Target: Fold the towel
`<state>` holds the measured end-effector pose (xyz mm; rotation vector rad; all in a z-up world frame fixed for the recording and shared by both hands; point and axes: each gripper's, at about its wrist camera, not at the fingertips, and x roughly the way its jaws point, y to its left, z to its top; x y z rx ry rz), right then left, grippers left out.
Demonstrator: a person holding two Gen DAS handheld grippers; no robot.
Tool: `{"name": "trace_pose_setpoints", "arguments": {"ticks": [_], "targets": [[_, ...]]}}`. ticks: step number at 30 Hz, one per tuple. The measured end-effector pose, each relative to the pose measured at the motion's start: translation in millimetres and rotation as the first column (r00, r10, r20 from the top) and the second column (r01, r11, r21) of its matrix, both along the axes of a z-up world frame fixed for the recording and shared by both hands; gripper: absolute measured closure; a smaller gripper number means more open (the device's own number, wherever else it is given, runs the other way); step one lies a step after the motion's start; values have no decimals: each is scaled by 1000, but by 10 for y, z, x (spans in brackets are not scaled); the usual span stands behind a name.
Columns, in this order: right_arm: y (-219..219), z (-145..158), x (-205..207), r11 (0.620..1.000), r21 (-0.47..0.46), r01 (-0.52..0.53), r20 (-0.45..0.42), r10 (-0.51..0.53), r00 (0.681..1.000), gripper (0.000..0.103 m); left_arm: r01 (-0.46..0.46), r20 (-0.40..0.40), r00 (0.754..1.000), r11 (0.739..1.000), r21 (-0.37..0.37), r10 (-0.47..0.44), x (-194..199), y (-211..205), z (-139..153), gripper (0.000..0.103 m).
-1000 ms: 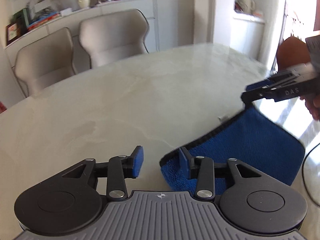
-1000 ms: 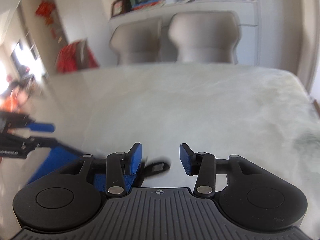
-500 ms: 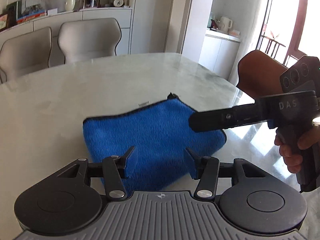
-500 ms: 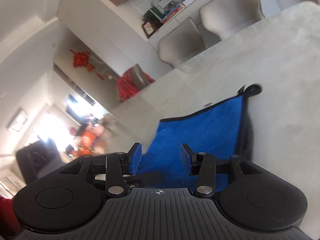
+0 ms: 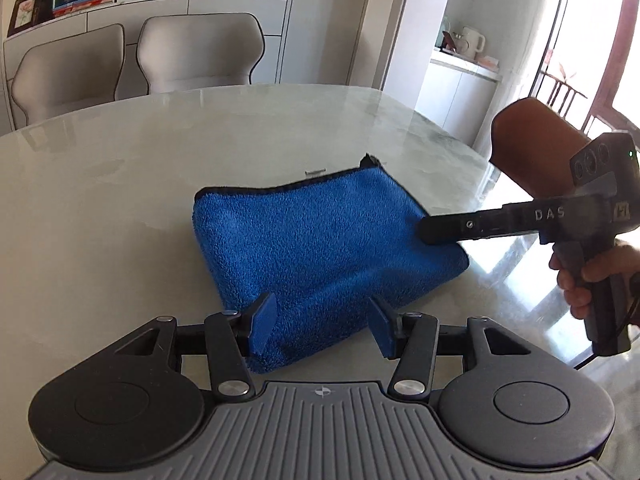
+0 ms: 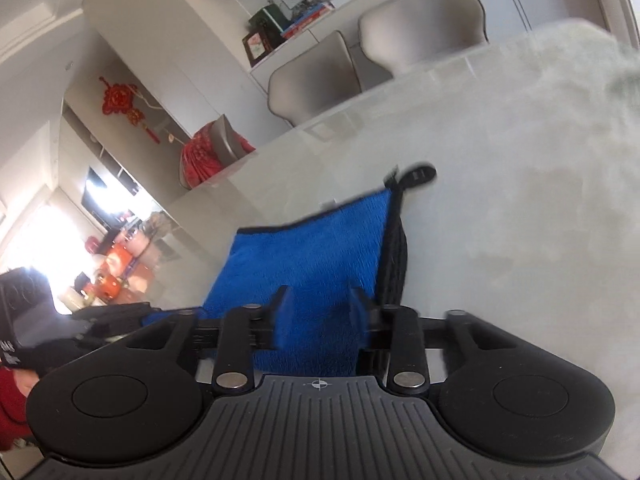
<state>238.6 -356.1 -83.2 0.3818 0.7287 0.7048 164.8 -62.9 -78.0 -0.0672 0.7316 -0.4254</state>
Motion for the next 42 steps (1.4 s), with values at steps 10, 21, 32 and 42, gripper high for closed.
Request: {"name": "trace_pose_setpoints", "arguments": {"ticks": [10, 21, 32, 42], "targets": [[263, -151, 411, 996, -17, -90, 3, 90, 996, 53, 44, -7, 999, 996, 74, -43, 396, -183, -238, 34], [368, 5, 707, 991, -96, -93, 65, 100, 993, 47, 28, 83, 996, 997, 73, -34, 673, -169, -65, 26], [131, 135, 746, 971, -236, 46, 93, -25, 995, 36, -39, 34, 999, 996, 82, 37, 754, -59, -170, 27], [552, 686, 86, 843, -520, 134, 101, -95, 990, 1, -177, 64, 983, 982, 61, 173, 273, 69, 298, 24]]}}
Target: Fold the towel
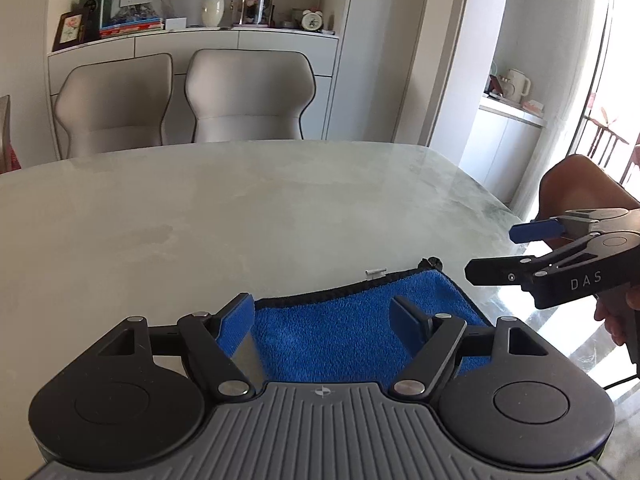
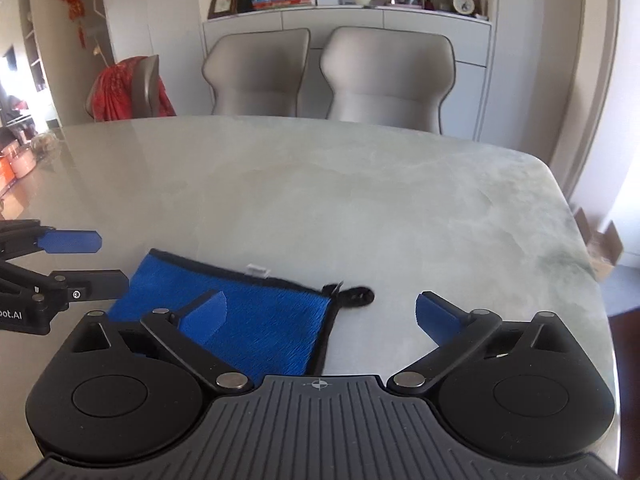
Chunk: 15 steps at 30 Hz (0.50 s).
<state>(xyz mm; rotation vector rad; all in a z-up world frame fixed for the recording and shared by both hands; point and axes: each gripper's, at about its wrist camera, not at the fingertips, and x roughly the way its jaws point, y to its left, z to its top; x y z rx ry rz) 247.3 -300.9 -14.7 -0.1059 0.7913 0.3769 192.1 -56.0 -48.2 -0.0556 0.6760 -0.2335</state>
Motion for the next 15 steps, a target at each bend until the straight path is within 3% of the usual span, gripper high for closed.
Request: {"name": "trace_pose_setpoints", "arguments": {"ticks": [7, 15], "targets": [[258, 207, -430, 989, -99, 108, -77, -116, 990, 1, -124, -68, 990, 992, -9, 123, -557, 163, 183, 18], [400, 335, -936, 960, -231, 157, -65, -176, 982, 1, -208, -114, 973, 977, -50, 201, -1041, 297, 256, 15]]}}
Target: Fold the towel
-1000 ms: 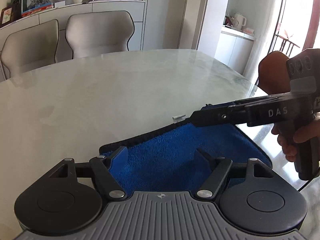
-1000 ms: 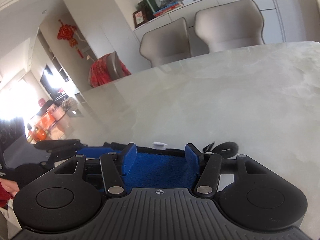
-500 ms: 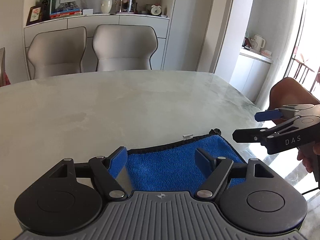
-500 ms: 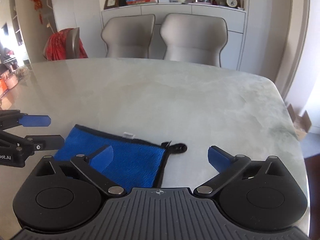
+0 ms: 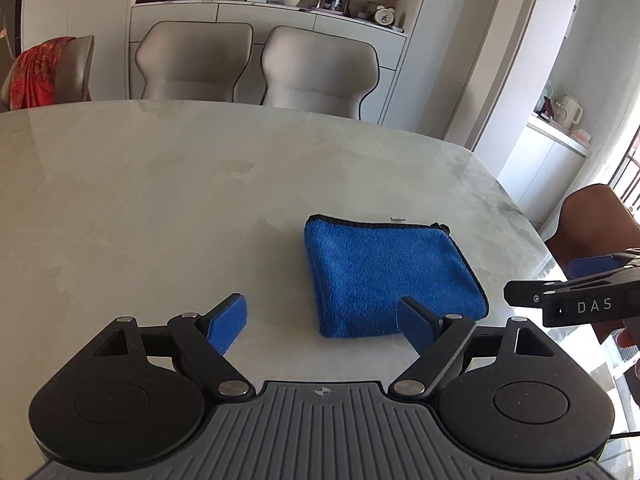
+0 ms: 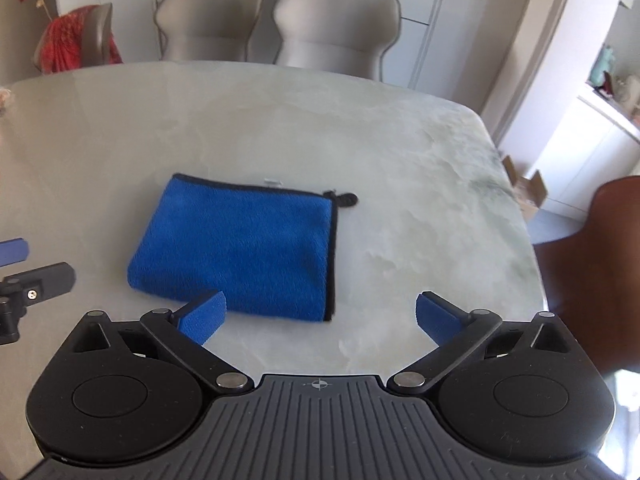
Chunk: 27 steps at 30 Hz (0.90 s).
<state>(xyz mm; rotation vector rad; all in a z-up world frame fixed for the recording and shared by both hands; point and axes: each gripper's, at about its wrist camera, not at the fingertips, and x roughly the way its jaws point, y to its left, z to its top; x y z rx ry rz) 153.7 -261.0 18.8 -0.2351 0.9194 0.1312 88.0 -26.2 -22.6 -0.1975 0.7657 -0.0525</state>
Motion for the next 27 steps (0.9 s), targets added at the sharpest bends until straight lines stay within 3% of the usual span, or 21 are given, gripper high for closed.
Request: {"name": "trace_pose_setpoints", "arguments": {"ticks": [9, 14, 20, 27], "targets": [[-88, 16, -330, 998, 41, 49, -4, -49, 999, 1, -41, -7, 999, 999, 10, 41, -307, -24, 72, 9], [-136, 15, -444, 995, 62, 78, -4, -78, 997, 1, -85, -31, 996, 996, -22, 84, -379, -43, 74, 9], [-174, 19, -546, 992, 71, 102, 10, -103, 995, 1, -98, -41, 994, 994, 52, 100, -464, -152, 42, 9], [-192, 0, -626, 991, 74, 108, 11, -109, 994, 1, -109, -37, 993, 993, 53, 111, -500, -172, 64, 9]]}}
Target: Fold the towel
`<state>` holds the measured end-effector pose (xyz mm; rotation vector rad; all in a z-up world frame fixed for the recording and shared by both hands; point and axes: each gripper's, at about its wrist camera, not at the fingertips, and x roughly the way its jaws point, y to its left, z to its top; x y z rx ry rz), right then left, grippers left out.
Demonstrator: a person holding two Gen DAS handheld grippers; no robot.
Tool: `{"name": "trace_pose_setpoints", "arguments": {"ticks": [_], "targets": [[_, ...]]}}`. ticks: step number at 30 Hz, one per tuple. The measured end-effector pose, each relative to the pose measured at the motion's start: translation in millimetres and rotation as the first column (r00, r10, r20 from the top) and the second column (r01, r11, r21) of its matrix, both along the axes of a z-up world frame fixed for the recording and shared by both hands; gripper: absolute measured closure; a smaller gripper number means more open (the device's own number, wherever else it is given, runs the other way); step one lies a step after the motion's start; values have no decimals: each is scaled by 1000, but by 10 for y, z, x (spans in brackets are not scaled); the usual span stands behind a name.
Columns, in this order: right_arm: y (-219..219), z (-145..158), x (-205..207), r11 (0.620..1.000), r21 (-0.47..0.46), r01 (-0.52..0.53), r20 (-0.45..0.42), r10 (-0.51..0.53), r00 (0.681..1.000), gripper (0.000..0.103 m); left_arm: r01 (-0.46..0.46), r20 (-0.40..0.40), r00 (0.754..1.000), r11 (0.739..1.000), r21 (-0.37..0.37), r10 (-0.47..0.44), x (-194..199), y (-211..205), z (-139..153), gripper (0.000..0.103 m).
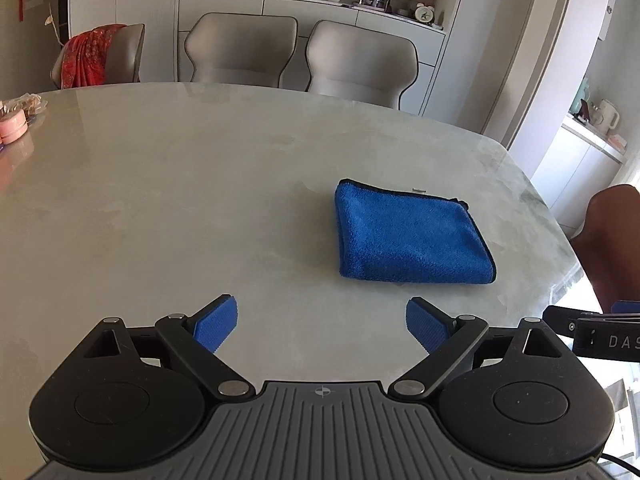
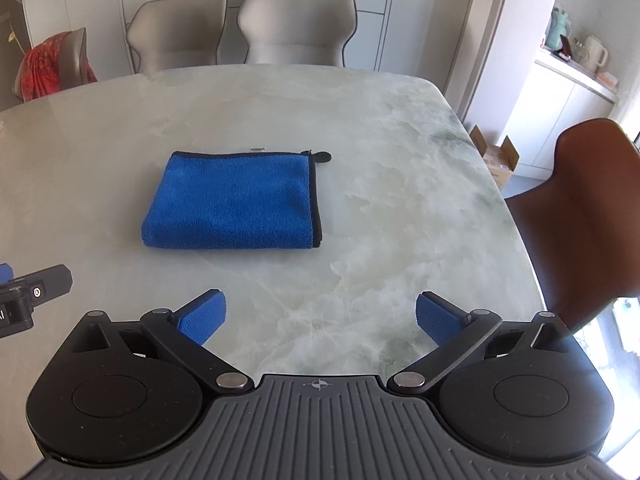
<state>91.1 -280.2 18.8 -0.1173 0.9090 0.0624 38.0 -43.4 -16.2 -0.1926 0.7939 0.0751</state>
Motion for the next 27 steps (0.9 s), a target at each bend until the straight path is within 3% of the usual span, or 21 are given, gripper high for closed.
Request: {"name": "trace_pose_setpoints", "arguments": {"ticks": [19, 27], "targets": [[43, -10, -31, 1000, 2, -17, 0, 17, 1000, 1, -10, -44, 999, 1000, -14, 9, -2, 10, -9, 8], [48, -6, -29, 1000, 4, -24, -1, 24, 1000, 1, -12, -43, 999, 1000, -12, 12, -16, 14, -14, 1]]}}
